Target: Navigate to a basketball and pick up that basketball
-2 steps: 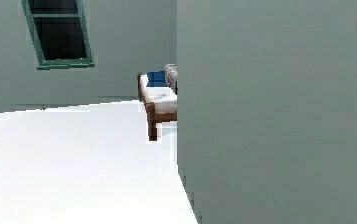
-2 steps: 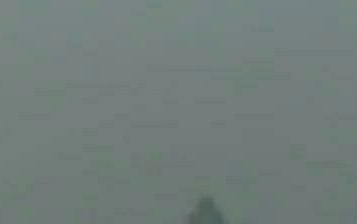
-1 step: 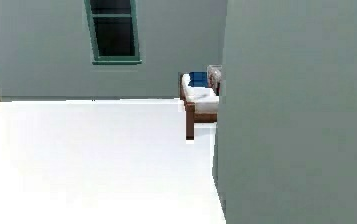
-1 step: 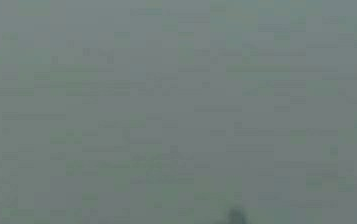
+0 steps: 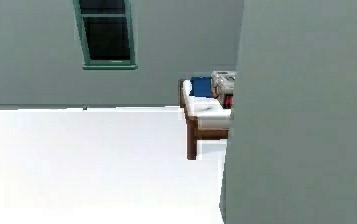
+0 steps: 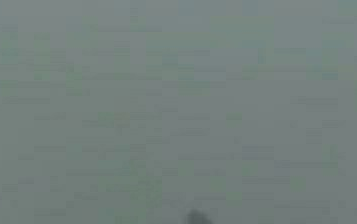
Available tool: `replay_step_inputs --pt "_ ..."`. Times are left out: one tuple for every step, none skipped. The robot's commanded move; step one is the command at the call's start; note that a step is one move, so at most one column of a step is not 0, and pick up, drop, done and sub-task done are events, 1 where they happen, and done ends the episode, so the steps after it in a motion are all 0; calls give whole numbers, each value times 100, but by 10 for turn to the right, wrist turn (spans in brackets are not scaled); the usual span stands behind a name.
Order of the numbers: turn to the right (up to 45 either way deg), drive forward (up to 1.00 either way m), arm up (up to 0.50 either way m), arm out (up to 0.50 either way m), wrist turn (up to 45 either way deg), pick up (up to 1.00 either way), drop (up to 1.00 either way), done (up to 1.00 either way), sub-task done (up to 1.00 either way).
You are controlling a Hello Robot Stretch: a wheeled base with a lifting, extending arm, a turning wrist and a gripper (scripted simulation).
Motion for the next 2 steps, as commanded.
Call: replay_step_inputs --pt "-450 0 0 0 0 0 0 0 0" --pt "-30 0 0 0 0 0 0 0 0"
